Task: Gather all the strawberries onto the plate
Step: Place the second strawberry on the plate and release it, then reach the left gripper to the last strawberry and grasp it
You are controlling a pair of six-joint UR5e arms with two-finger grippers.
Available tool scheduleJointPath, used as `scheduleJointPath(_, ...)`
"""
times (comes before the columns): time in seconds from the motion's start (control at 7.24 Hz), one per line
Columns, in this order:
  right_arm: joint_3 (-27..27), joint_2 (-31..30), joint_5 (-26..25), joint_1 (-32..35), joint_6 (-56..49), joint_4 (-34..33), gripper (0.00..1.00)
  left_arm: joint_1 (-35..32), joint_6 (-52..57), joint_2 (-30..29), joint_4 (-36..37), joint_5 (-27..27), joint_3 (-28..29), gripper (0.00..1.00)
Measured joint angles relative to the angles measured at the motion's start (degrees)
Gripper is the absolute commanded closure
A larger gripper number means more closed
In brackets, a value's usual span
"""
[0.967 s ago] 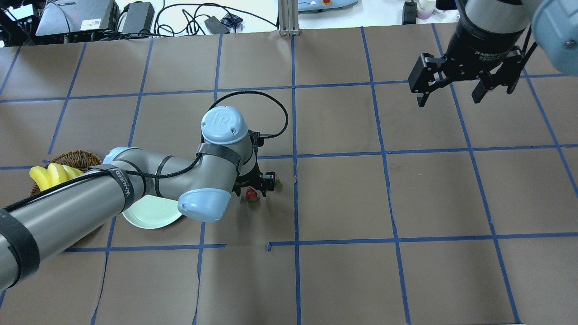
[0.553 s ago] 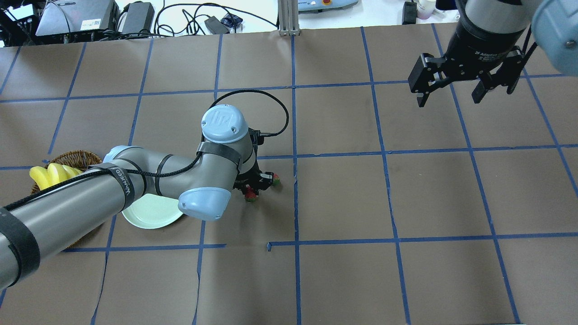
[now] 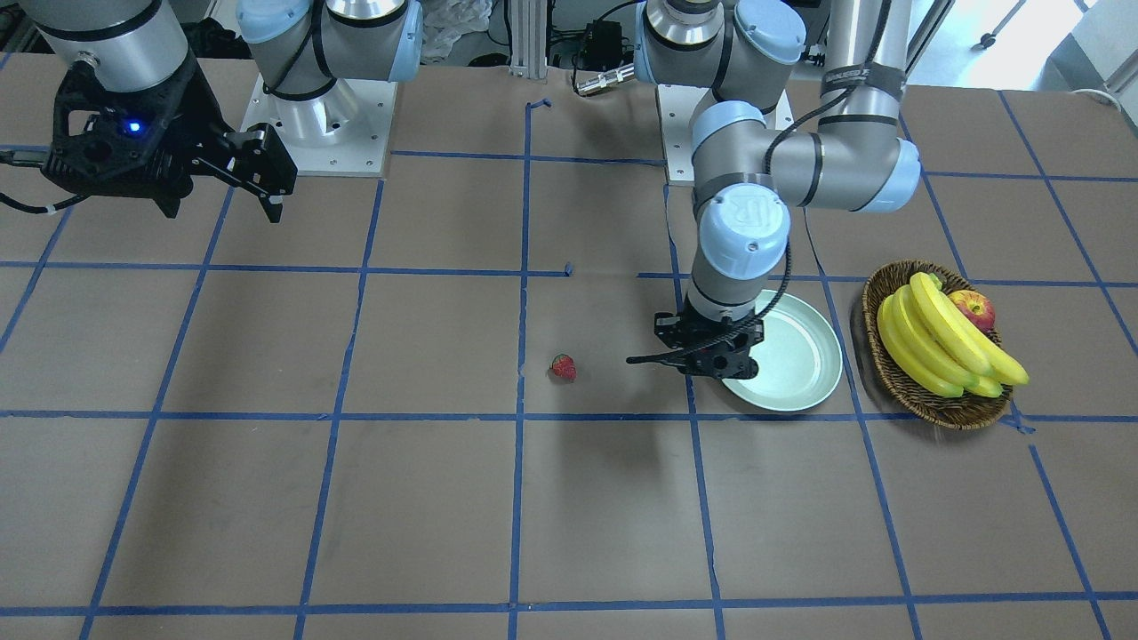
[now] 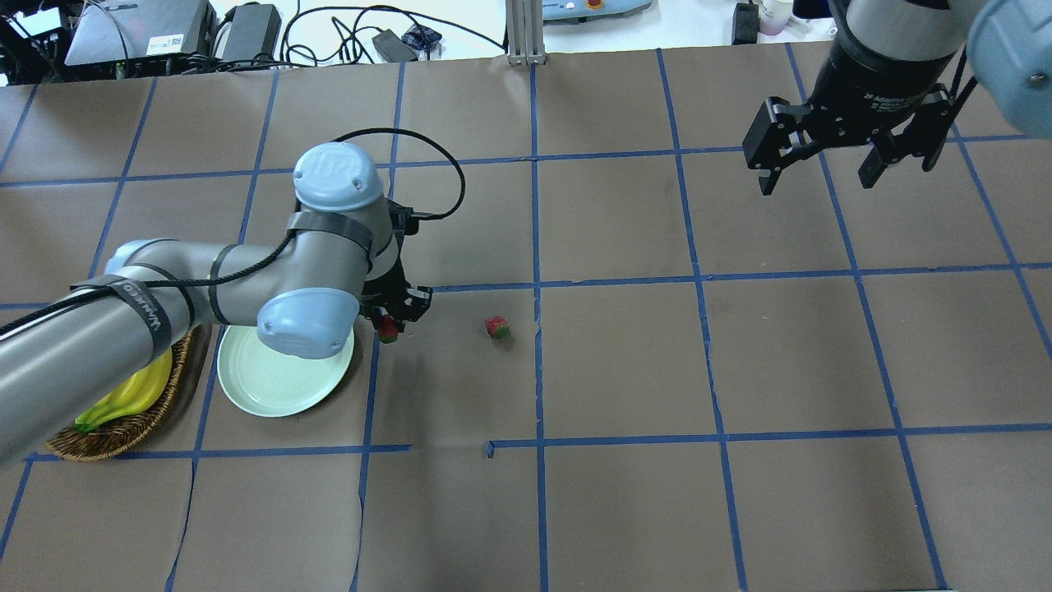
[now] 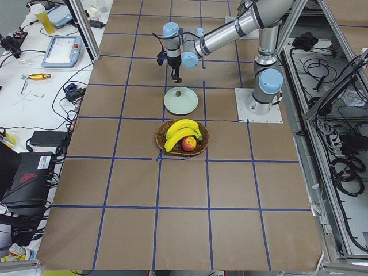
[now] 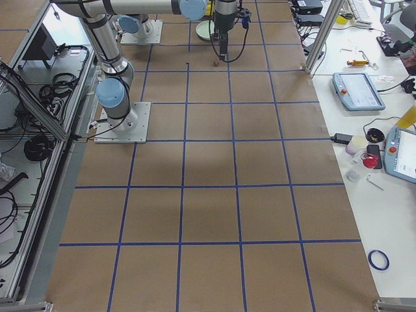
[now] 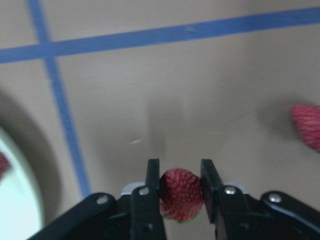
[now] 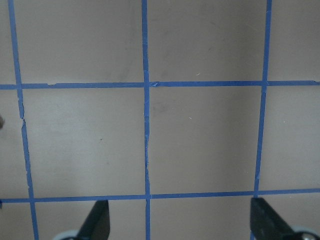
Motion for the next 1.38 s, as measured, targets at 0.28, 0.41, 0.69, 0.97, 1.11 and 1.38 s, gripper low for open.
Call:
scheduleJointPath(0.28,0.0,0.1,0.0,0.1,0.0,0.0,0.0,7.3,10.0,0.8,-1.5,1.8,-0.4,0.76)
scheduleJointPath(0.41,0.0,0.1,0.0,0.1,0.0,0.0,0.0,9.3,12.1,0.8,-1.6,2.6,-0.8,0.11)
scheduleJointPath(0.69,0.0,0.1,0.0,0.1,0.0,0.0,0.0,9.8,12.8,0.9,-1.3,2.8,-2.2,0.06)
scheduleJointPath(0.97,0.0,0.1,0.0,0.1,0.0,0.0,0.0,6.3,9.6,1.1,-0.3,2.2,-2.3,0.06)
scheduleJointPath(1.11,0.0,0.1,0.0,0.1,0.0,0.0,0.0,3.0,4.0,0.8,0.6,1.0,-1.9,0.06)
scheduleJointPath(1.38,0.0,0.1,0.0,0.1,0.0,0.0,0.0,-5.4,-10.7,-1.0,4.4,-3.7,-0.2,0.06)
